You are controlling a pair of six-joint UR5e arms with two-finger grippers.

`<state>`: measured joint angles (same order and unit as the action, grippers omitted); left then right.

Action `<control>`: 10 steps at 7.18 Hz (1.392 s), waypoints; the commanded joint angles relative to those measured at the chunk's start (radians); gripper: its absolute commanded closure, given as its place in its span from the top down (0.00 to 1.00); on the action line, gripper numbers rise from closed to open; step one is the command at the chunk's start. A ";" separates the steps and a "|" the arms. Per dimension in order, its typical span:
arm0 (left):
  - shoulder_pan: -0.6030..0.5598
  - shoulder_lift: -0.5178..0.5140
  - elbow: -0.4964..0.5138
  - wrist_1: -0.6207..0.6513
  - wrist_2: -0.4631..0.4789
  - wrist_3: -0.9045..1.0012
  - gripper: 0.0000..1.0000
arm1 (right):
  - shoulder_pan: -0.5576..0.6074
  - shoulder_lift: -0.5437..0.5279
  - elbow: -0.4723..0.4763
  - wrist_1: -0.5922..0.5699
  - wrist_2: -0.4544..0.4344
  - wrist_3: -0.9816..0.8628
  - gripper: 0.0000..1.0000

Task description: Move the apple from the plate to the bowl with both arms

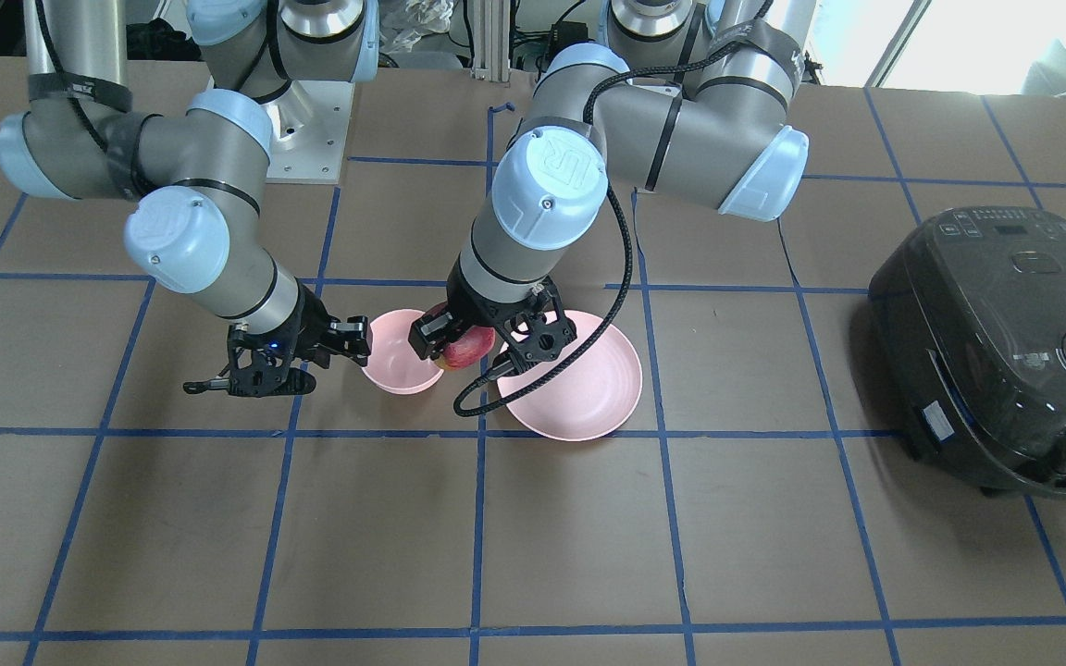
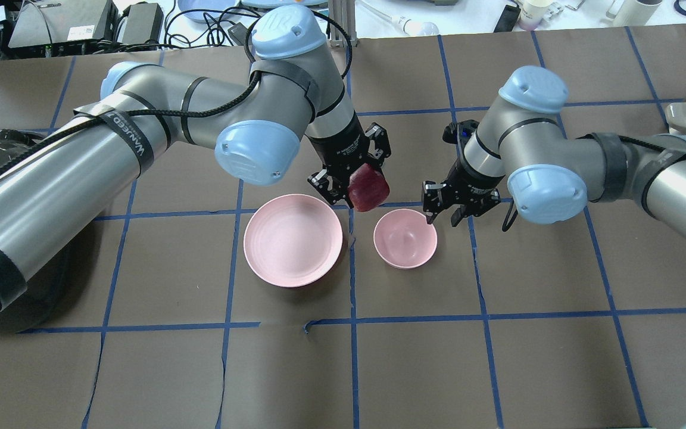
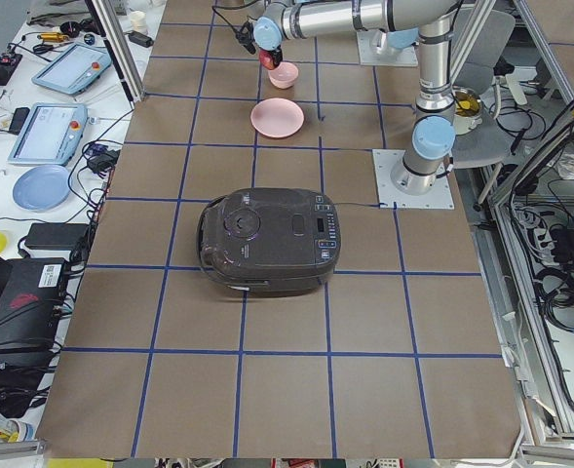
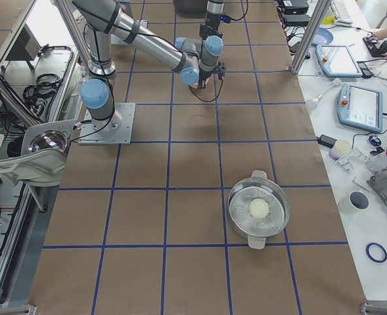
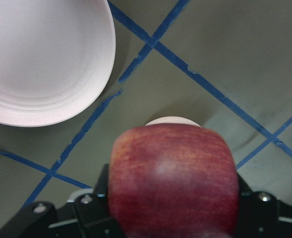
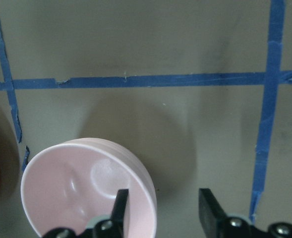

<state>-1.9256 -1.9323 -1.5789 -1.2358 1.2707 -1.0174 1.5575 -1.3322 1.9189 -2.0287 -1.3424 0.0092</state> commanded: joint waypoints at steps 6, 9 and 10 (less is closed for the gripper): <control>-0.122 -0.134 -0.050 0.174 0.009 -0.113 0.00 | -0.165 -0.082 -0.101 0.180 -0.219 -0.135 1.00; -0.122 -0.168 -0.050 0.176 -0.001 -0.115 0.00 | -0.166 -0.104 -0.103 0.182 -0.230 -0.133 1.00; -0.122 -0.171 -0.050 0.176 -0.001 -0.106 0.43 | -0.165 -0.116 -0.101 0.186 -0.221 -0.135 1.00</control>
<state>-2.0478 -2.0970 -1.6291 -1.0603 1.2719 -1.1296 1.3922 -1.4357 1.8166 -1.8463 -1.5690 -0.1248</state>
